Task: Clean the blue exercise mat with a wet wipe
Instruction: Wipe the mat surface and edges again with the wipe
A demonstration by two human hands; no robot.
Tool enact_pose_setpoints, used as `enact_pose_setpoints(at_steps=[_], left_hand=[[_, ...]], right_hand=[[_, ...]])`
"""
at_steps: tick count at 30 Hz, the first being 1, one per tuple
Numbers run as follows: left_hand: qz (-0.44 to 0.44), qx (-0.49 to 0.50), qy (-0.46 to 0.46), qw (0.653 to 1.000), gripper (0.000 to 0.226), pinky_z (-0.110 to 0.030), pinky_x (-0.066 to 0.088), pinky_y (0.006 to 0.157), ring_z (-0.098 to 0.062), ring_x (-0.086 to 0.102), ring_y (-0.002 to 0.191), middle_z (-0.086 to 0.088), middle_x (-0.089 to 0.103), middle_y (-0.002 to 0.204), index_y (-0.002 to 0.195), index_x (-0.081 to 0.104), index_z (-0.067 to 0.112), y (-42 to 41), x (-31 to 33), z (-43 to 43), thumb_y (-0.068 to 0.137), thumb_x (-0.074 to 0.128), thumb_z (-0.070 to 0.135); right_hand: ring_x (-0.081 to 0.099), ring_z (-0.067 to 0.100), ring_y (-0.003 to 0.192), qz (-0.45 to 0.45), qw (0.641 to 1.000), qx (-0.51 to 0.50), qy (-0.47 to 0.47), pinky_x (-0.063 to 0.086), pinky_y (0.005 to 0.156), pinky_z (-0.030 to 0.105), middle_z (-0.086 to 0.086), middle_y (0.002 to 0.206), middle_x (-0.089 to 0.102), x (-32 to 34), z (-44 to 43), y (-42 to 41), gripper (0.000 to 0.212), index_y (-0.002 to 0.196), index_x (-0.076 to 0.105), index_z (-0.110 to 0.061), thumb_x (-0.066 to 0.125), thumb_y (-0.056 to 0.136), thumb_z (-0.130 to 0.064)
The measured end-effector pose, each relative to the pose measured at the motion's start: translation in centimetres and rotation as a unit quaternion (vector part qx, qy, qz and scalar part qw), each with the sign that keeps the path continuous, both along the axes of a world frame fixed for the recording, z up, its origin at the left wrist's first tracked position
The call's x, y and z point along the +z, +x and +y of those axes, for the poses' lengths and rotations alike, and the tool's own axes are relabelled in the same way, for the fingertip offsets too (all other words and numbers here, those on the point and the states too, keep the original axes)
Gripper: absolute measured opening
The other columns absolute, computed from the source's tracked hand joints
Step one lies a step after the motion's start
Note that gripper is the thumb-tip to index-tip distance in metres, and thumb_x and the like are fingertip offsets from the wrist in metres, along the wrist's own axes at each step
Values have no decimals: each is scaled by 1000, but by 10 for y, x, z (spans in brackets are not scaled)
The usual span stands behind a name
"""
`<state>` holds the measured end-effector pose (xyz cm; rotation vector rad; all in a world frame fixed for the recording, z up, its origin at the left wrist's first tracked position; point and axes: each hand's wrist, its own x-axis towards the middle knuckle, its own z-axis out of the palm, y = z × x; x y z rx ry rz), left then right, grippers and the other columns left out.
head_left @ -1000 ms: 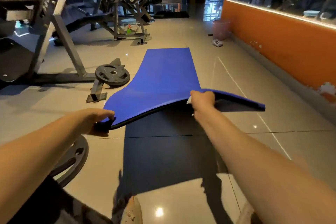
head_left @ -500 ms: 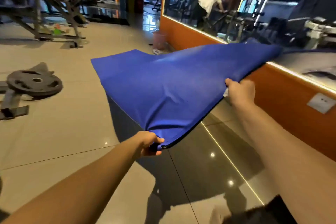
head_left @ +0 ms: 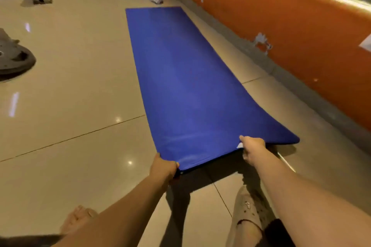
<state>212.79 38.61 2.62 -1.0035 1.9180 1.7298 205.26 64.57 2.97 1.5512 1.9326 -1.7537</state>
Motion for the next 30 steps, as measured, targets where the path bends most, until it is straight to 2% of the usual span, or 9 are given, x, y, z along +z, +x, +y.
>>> enact_pose_setpoints(at_steps=[4, 8, 11, 14, 18, 21, 24, 28, 30], left_hand=[[-19, 5, 59, 998, 64, -48, 62, 55, -31, 63, 52, -23, 61, 116, 146, 32, 20, 17, -13, 34, 94, 61, -2], [-45, -5, 99, 994, 66, -48, 63, 58, -29, 63, 56, -20, 61, 109, 145, 24, 21, 26, -11, 72, 96, 65, 3], [-35, 18, 100, 994, 68, -48, 63, 63, -32, 67, 68, -19, 63, 110, 143, 31, 16, 17, -19, 59, 91, 71, 1], [-18, 32, 93, 995, 56, -52, 63, 74, -32, 67, 78, -4, 56, 102, 129, 38, 18, 12, -27, 45, 89, 72, -3], [-139, 5, 124, 982, 43, -41, 58, 57, -32, 62, 61, -23, 67, 96, 124, 45, 1, 37, -51, 52, 89, 71, 0], [-174, -27, 152, 973, 29, -37, 54, 58, -31, 58, 59, -20, 66, 78, 112, 61, -2, 33, -55, 43, 91, 72, 14], [-110, 57, 117, 985, 16, -30, 49, 51, -29, 58, 66, -14, 63, 82, 99, 64, 2, -4, -56, 20, 96, 67, 18], [-75, 124, 143, 979, 30, -38, 52, 64, -27, 63, 80, -11, 66, 104, 118, 61, 9, -42, -61, 11, 96, 71, 27], [-49, 140, 157, 976, 39, -40, 55, 69, -25, 66, 87, -6, 69, 108, 121, 62, 10, -56, -63, 11, 92, 76, 34]], right_hand=[[58, 26, 79, 76, 996, 6, 53, 49, 65, 36, 13, 102, 60, 1, 14, -13, 22, 114, 56, -10, 60, 93, -6], [56, 22, 60, 90, 993, -45, 69, 41, 43, 23, 18, 97, 69, 15, 33, -35, 17, 106, 60, -7, 55, 91, 0], [55, 17, 63, 48, 997, -26, 52, 43, 48, 25, 10, 87, 61, 9, 39, -31, 25, 119, 60, -1, 52, 95, 2], [59, 16, 72, 14, 999, -19, 35, 50, 60, 23, 6, 95, 63, -4, 36, -17, 23, 119, 62, -2, 56, 97, -1], [58, 16, 66, -11, 999, -51, 0, 46, 46, 22, 8, 96, 64, -26, 42, 11, 26, 116, 60, -4, 68, 94, -13], [64, 23, 90, -13, 999, -32, 8, 54, 63, 30, 8, 115, 64, -32, 49, 17, 47, 127, 55, -8, 76, 90, -28], [60, 28, 102, -2, 999, -16, 41, 50, 73, 36, 9, 122, 60, -31, 50, 12, 46, 131, 51, -8, 73, 93, -23], [64, 27, 91, 25, 998, -55, 23, 49, 58, 31, 9, 111, 63, -42, 44, 15, 33, 119, 53, -10, 71, 94, -23], [63, 28, 90, -7, 999, -51, -7, 46, 51, 30, 12, 116, 63, -59, 39, 22, 32, 121, 54, -9, 68, 97, -25]])
